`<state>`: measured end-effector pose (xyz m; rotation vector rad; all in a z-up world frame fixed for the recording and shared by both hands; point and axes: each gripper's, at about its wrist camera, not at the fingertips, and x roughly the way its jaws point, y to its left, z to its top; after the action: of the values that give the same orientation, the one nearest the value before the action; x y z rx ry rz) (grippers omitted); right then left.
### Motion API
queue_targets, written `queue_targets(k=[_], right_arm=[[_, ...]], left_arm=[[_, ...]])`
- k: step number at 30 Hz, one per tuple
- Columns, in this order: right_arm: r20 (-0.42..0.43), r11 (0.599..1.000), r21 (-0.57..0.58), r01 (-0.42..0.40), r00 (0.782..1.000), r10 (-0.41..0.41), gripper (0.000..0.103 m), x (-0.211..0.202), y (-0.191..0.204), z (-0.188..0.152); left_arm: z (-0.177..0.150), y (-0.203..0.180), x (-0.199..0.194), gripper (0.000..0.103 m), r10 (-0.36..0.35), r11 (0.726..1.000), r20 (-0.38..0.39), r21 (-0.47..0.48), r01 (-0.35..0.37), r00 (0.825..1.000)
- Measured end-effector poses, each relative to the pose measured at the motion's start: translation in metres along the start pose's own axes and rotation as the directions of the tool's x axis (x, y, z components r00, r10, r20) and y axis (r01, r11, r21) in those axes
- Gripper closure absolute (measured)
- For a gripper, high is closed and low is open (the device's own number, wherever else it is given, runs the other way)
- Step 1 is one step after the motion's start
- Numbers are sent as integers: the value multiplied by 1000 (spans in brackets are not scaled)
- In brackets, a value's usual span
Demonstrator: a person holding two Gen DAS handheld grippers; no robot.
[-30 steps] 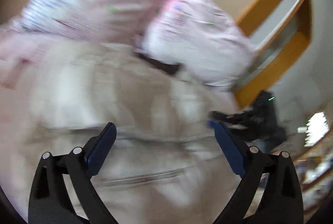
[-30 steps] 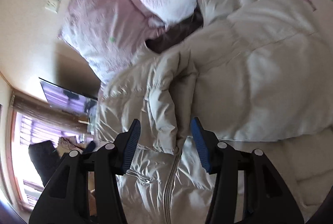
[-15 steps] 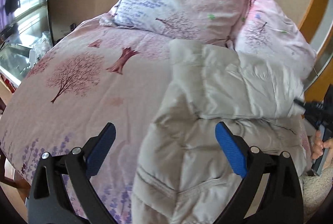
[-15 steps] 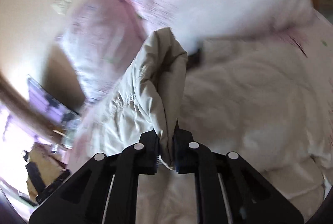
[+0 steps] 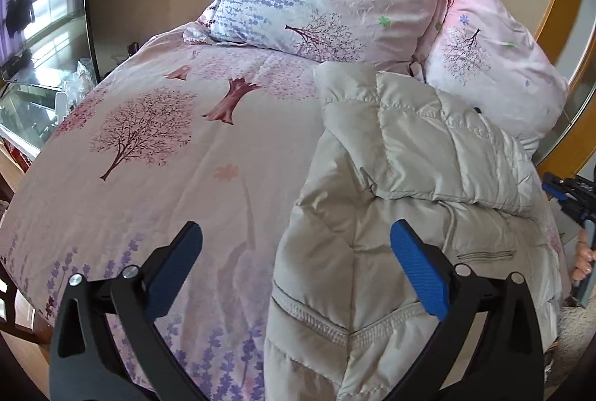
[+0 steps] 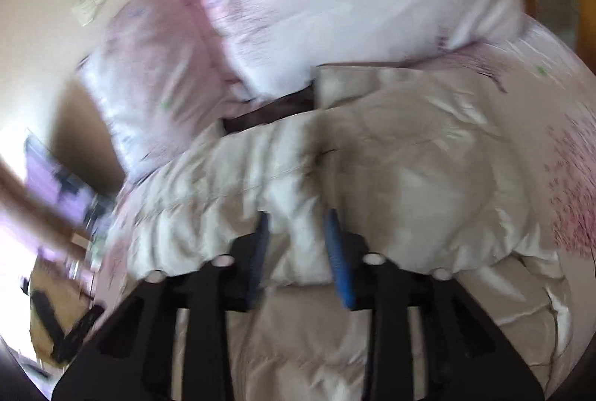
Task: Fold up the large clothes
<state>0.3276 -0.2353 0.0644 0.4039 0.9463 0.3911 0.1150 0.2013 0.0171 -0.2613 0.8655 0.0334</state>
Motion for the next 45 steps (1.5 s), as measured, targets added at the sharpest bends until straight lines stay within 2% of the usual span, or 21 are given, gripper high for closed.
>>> queue_targets(k=[2, 5, 6, 8, 11, 13, 14, 15, 17, 21, 25, 27, 28, 31, 35, 40, 43, 45], right_arm=[[-47, 1000, -21, 4, 999, -5, 78, 10, 6, -1], [-134, 997, 12, 80, 988, -78, 78, 37, -4, 1], [-168, 994, 28, 104, 981, -98, 84, 49, -12, -1], [-202, 993, 67, 102, 975, -86, 90, 70, -29, -2], [-226, 992, 98, 83, 972, -59, 91, 66, -34, 4], [-216, 995, 77, 70, 975, -52, 87, 51, -32, 3], [-197, 997, 58, 53, 980, -40, 78, 36, -29, 2], [-183, 998, 50, 42, 983, -32, 59, 27, -27, 0], [-119, 999, 41, 24, 993, -19, 37, -4, -30, -6], [-50, 996, 84, 8, 999, -4, 34, -60, -58, -19], [-36, 983, 185, 1, 999, 6, 33, -108, -107, -43], [-42, 974, 225, -5, 999, 15, 30, -123, -129, -58], [-50, 969, 246, -17, 998, 30, 30, -130, -141, -66], [-54, 948, 309, -76, 994, 97, 29, -134, -157, -95], [-74, 922, 381, -63, 992, 98, 28, -141, -184, -125], [-93, 907, 418, -57, 990, 105, 28, -142, -200, -144], [-116, 898, 436, -62, 985, 124, 28, -134, -205, -152], [-111, 888, 449, -97, 980, 164, 28, -131, -208, -159]], left_arm=[[-1, 0, 3, 2, 18, 1000, -8, 1, -18, 1000], [-3, 1, 7, 2, 16, 1000, -25, -7, -16, 1000], [-4, 1, 8, 2, 19, 1000, -30, -8, -19, 999], [-6, 1, 9, 2, 43, 999, -47, 0, -43, 998], [-11, 3, 5, 2, 78, 997, -40, 16, -78, 996], [-14, 7, -1, 2, 87, 996, -10, 16, -86, 996], [-16, 11, -5, 2, 93, 996, 9, 14, -93, 996], [-18, 13, -8, 2, 89, 996, 27, 14, -90, 996], [-22, 20, -14, 2, 44, 999, 54, 7, -44, 998], [-28, 27, -16, 2, -46, 999, -7, -11, 46, 999], [-41, 33, -21, 2, -130, 991, -41, -34, 129, 991], [-49, 37, -22, 2, -188, 982, -60, -39, 186, 980], [-54, 40, -23, 2, -242, 970, -69, -53, 238, 968], [-64, 50, -21, 2, -313, 946, -73, -111, 304, 947], [-80, 58, -18, 3, -364, 923, -93, -168, 346, 927], [-89, 47, -20, 4, -397, 915, -132, -139, 380, 908], [-93, 41, -17, 9, -430, 901, -151, -138, 411, 890], [-95, 38, -16, 17, -436, 898, -149, -133, 419, 887]])
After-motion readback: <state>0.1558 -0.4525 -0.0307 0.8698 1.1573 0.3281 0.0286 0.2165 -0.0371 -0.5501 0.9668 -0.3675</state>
